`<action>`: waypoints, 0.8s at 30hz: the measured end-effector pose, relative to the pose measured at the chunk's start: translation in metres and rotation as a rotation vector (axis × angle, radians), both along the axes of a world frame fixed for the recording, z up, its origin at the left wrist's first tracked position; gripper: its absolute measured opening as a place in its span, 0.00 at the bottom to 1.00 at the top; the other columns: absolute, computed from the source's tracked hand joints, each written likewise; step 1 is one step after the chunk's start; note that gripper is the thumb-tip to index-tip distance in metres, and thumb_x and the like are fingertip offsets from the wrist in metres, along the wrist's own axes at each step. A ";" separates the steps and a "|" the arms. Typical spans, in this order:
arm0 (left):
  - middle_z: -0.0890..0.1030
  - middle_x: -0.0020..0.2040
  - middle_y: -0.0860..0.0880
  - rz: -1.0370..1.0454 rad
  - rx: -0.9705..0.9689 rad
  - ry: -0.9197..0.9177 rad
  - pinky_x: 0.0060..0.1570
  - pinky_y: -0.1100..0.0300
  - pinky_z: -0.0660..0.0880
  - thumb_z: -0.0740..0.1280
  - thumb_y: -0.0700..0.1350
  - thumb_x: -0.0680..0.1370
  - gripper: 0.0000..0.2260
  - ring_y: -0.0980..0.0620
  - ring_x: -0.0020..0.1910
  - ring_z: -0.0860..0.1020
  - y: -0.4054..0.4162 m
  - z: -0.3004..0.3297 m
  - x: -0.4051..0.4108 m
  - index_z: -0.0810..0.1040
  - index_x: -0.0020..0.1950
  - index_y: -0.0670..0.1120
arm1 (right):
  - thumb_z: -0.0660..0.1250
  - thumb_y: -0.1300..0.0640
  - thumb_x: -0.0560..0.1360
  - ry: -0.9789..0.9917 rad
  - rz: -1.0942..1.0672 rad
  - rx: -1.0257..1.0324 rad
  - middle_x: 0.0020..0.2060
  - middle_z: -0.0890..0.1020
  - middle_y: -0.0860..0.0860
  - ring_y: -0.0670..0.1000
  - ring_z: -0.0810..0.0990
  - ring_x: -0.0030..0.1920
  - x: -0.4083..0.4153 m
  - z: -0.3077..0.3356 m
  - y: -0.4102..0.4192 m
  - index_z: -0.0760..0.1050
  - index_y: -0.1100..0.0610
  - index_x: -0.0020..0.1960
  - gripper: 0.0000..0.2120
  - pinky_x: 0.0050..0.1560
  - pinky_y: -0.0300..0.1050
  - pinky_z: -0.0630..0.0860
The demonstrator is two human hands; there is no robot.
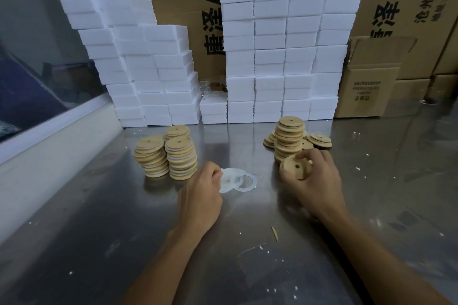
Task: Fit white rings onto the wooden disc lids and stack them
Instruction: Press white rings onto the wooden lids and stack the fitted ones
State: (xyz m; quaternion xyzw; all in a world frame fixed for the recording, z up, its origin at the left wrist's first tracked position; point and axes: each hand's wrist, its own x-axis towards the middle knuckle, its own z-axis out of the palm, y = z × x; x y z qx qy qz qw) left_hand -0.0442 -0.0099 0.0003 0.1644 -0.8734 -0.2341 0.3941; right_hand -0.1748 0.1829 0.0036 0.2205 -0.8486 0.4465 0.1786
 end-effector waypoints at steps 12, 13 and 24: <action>0.73 0.28 0.48 -0.507 0.896 0.011 0.20 0.65 0.61 0.62 0.42 0.82 0.09 0.54 0.20 0.64 0.011 0.003 -0.006 0.76 0.43 0.42 | 0.77 0.59 0.70 -0.120 0.431 0.004 0.62 0.76 0.39 0.34 0.74 0.59 0.021 -0.008 -0.026 0.85 0.52 0.50 0.09 0.59 0.29 0.70; 0.75 0.30 0.47 -0.544 0.927 -0.005 0.20 0.65 0.62 0.62 0.42 0.82 0.09 0.53 0.19 0.65 0.011 0.003 -0.006 0.76 0.43 0.42 | 0.77 0.59 0.70 -0.128 0.448 -0.002 0.62 0.77 0.39 0.32 0.74 0.59 0.021 -0.008 -0.026 0.86 0.52 0.50 0.09 0.59 0.29 0.70; 0.81 0.34 0.43 -0.466 0.938 -0.101 0.27 0.58 0.78 0.66 0.40 0.80 0.05 0.45 0.26 0.80 0.017 0.000 -0.009 0.79 0.47 0.39 | 0.61 0.48 0.82 -0.366 0.580 -0.151 0.51 0.86 0.44 0.42 0.82 0.55 0.024 -0.001 -0.022 0.85 0.52 0.52 0.15 0.57 0.41 0.76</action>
